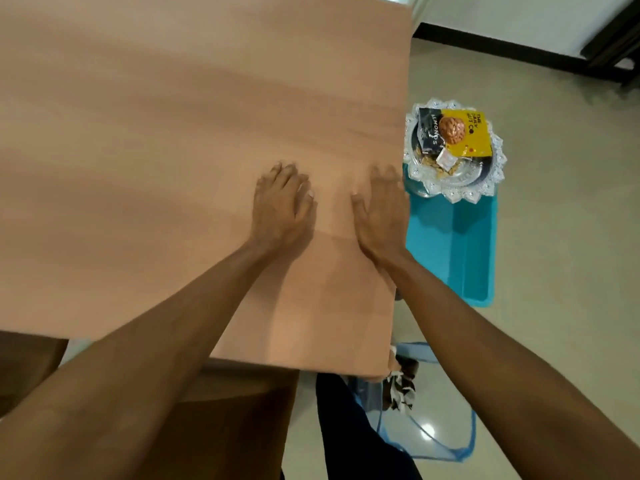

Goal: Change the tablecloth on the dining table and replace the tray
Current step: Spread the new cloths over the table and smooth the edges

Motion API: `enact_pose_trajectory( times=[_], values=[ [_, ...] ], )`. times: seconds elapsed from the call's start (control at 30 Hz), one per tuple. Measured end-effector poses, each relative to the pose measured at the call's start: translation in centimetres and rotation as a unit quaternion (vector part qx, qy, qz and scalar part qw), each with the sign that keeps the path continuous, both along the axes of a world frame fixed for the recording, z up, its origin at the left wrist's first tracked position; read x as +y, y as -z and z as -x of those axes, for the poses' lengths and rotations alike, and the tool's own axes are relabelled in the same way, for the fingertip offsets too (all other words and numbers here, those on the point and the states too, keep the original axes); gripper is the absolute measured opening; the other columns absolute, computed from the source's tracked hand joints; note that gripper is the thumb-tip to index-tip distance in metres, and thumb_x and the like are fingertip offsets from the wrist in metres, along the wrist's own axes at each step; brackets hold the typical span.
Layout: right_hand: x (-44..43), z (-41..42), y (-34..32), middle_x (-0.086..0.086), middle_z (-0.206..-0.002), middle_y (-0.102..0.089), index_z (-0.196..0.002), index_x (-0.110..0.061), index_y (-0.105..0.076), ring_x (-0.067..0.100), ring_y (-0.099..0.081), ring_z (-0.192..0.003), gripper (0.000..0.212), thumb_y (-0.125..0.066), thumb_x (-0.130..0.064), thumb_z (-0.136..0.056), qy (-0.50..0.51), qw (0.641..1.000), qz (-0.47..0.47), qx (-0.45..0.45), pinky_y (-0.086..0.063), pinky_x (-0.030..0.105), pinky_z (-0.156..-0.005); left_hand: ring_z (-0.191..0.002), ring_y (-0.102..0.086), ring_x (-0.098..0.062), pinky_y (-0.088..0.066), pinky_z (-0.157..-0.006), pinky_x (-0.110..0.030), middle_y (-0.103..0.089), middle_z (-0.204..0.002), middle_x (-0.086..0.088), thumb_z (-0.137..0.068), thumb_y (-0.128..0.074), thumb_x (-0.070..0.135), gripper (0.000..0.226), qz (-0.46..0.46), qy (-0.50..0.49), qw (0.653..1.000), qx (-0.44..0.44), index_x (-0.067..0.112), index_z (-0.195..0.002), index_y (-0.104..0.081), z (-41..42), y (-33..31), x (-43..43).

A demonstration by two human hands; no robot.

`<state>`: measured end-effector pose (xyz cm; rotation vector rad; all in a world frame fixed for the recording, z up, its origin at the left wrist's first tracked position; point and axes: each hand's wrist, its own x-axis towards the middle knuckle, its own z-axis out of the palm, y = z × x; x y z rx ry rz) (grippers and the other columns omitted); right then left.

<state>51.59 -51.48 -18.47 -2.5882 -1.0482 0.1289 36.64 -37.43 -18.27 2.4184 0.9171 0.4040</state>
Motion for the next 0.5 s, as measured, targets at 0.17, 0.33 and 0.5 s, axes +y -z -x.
enact_pose_trajectory(
  times=[0.17,0.33,0.5],
  values=[
    [4.8,-6.2,0.9,0.007,-0.168,-0.02,-0.156,-0.029,-0.03,0.028,-0.016,-0.155,0.061,-0.027,-0.057,-0.103,-0.051,0.997,0.063,-0.017,-0.018,0.058,-0.121,-0.147,-0.028,-0.027,-0.019,-0.119,-0.052,-0.042,-0.154,-0.005,-0.096,-0.035,0.043,0.052,-0.016,-0.014,0.999,0.038,0.017,-0.136,-0.056,-8.1,-0.3,3.7],
    [9.0,-11.6,0.7,0.01,-0.166,-0.024,-0.155,-0.024,-0.032,0.03,-0.017,-0.154,0.062,-0.03,-0.056,-0.102,-0.026,1.0,0.016,-0.003,-0.019,0.058,-0.121,-0.152,-0.015,-0.028,-0.008,-0.122,-0.054,-0.026,-0.163,-0.006,-0.099,-0.037,0.044,0.057,-0.028,-0.034,0.994,0.101,0.018,-0.15,-0.04,-14.2,-1.0,8.6],
    [18.3,-17.0,0.5,0.012,-0.165,-0.027,-0.155,-0.025,-0.035,0.031,-0.025,-0.152,0.06,-0.032,-0.054,-0.101,-0.138,0.99,0.02,-0.028,-0.022,0.053,-0.121,-0.153,-0.006,-0.022,-0.005,-0.122,-0.051,-0.011,-0.166,0.0,-0.099,-0.023,0.055,0.065,-0.062,-0.064,0.984,0.154,0.027,-0.157,-0.021,-15.5,0.2,10.2]
  ],
)
